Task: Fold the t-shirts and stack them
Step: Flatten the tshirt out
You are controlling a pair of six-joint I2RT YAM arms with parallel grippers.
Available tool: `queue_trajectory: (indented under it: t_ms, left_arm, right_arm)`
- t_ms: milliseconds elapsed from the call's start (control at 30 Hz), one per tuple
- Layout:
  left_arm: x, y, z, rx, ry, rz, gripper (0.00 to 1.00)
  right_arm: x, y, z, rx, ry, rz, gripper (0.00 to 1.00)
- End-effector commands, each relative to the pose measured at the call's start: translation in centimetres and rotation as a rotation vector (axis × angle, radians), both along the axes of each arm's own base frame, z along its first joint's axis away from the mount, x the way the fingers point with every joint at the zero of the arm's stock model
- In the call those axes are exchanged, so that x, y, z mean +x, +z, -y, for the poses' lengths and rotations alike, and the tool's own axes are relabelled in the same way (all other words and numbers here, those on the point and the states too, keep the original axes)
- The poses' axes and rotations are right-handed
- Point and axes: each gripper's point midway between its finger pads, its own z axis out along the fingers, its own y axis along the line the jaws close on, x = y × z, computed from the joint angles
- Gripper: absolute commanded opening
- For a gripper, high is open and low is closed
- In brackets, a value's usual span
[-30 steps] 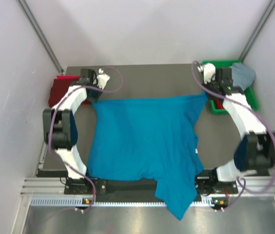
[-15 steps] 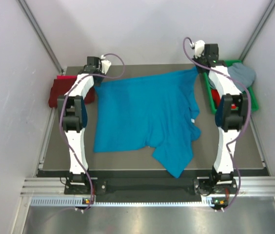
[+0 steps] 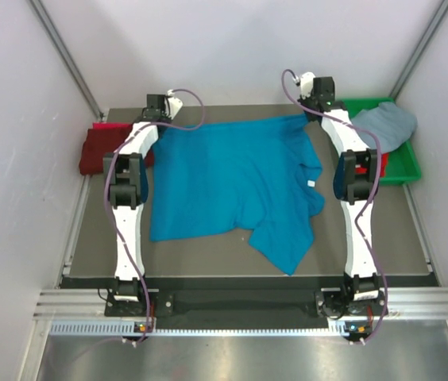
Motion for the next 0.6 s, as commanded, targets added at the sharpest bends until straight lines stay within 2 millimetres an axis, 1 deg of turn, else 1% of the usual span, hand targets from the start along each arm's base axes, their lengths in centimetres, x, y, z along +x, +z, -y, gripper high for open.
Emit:
queue_trajectory:
  t_ms: [0,100,167,200,233,267,300,333,367,433,533,567]
  left_arm:
    - [3.3,4.7,-2.6,0.071,0.057,0.203,0.0]
    - [4.5,5.1,-2.6,0.08,0.049,0.263,0.0]
    - [5.2,5.2,-2.8,0.097,0.049,0.291,0.0]
    - [5.6,5.6,-2.9,0.102,0.055,0.313,0.0]
    - [6.1,6.5,-2.9,0.104,0.059,0.351,0.0]
    - [6.4,6.3,-3.0,0.11,0.063,0.356,0.0]
    - [6.6,6.7,-3.1,0.116,0.062,0.37,0.0]
    - [7.1,7.6,-3.0,0.116,0.06,0.416,0.0]
    - [7.3,7.7,-3.1,0.12,0.056,0.425,0.0]
    - [7.6,8.5,-3.1,0.133,0.045,0.458,0.0]
    - [7.5,8.8,-3.2,0.137,0.05,0.461,0.0]
    - [7.5,9.3,-3.1,0.137,0.055,0.473,0.0]
  right_arm:
    - [2.8,5.8,1.4,-0.038,-0.071,0.195,0.0]
    - [3.4,6.3,1.5,-0.052,-0.063,0.23,0.0]
    - [3.9,6.5,2.0,-0.068,-0.086,0.258,0.0]
    - [4.2,6.9,2.5,-0.066,-0.103,0.273,0.0]
    - [4.3,6.7,3.2,-0.067,-0.127,0.277,0.0]
    - [4.4,6.8,3.5,-0.069,-0.14,0.281,0.0]
    - [4.4,6.8,3.8,-0.07,-0.15,0.285,0.0]
    - [4.4,6.9,4.5,-0.069,-0.164,0.288,0.0]
    - [4.4,6.8,4.9,-0.071,-0.17,0.285,0.0]
    - [4.4,6.4,5.5,-0.077,-0.178,0.277,0.0]
    - [4.1,6.3,5.2,-0.062,-0.166,0.26,0.0]
    - [4.0,6.2,5.0,-0.057,-0.16,0.254,0.0]
